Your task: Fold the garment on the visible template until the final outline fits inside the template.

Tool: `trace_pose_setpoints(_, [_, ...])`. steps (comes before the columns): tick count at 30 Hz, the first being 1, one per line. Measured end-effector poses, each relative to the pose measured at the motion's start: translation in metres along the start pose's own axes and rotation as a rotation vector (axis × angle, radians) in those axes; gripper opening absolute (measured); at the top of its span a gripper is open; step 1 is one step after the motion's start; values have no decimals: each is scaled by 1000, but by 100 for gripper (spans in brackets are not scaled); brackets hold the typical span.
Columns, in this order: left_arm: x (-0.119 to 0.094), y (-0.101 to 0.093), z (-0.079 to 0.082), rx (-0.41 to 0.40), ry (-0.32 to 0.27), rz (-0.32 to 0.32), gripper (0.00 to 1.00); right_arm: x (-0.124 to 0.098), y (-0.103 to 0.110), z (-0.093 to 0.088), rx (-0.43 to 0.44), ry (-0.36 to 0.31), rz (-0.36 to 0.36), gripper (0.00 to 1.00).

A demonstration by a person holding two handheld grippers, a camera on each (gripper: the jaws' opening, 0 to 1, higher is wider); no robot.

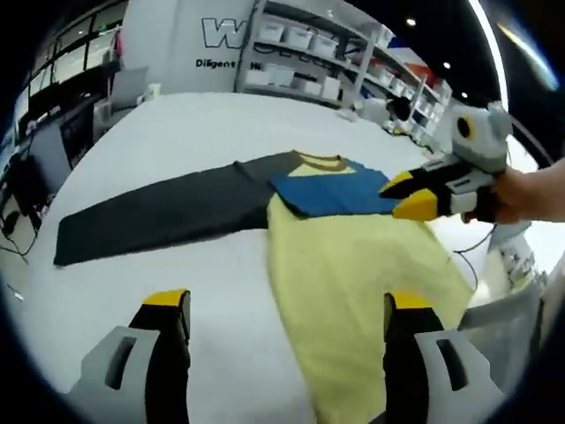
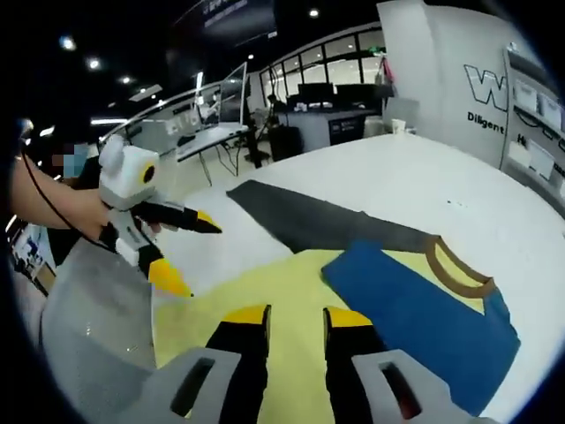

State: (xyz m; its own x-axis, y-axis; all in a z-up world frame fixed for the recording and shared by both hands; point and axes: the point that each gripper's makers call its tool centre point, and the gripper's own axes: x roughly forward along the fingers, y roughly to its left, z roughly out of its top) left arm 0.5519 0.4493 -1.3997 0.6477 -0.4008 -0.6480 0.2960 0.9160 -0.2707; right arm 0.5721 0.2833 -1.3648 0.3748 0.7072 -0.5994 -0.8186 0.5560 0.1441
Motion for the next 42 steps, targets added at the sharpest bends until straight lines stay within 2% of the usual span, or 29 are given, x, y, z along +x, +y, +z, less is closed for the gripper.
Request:
trace_pose_setpoints(5, [-7,50,15,-73,-45,78,86,-18,-3,-6,16,-50,-18,26])
trace_pose_setpoints(7, [-12,73,21,-133,-70,118,84,-25,-4,-8,18,-64,-28,27])
trace_pose_setpoints(9, [-19,99,26,-176,-100,173,76,-32,-6,-9,20,-79,-42,28])
trace_pose_setpoints(11, [-26,121,25,-226,-110,218,68,-39,-7,-10,22,-90,-52,29])
trace_pose_setpoints(14, [-32,145,29,-265,-136,254,68,-49,-10,-15,38,-93,-69,29])
trace_pose_setpoints(17, [-36,166,28,-289,-138,292,63,-58,-13,-18,58,-103,-88,29])
trace_pose_setpoints(20, [-39,189,22,-377,-141,337,58,-67,-13,-20,65,-114,-98,29])
trace_pose_setpoints(25, [-39,209,22,-433,-148,359,52,-78,-14,-21,73,-122,-115,28])
trace_pose_setpoints(30, [-32,213,20,-463,-128,369,48,-88,-21,-26,81,-120,-139,26])
trace_pose_setpoints(33, [-25,218,14,-487,-103,374,42,-92,-25,-30,91,-116,-153,25])
trace_pose_setpoints(34, [-25,224,17,-467,-121,392,39,-93,-26,-32,94,-113,-158,25])
trace_pose_setpoints(36, [-27,222,17,-523,-131,394,33,-95,-28,-34,100,-112,-166,25])
trace_pose_setpoints(40, [-25,218,21,-531,-136,393,28,-98,-29,-35,109,-110,-175,24])
trace_pose_setpoints(42, [-26,217,21,-567,-146,397,25,-99,-30,-36,112,-110,-178,23])
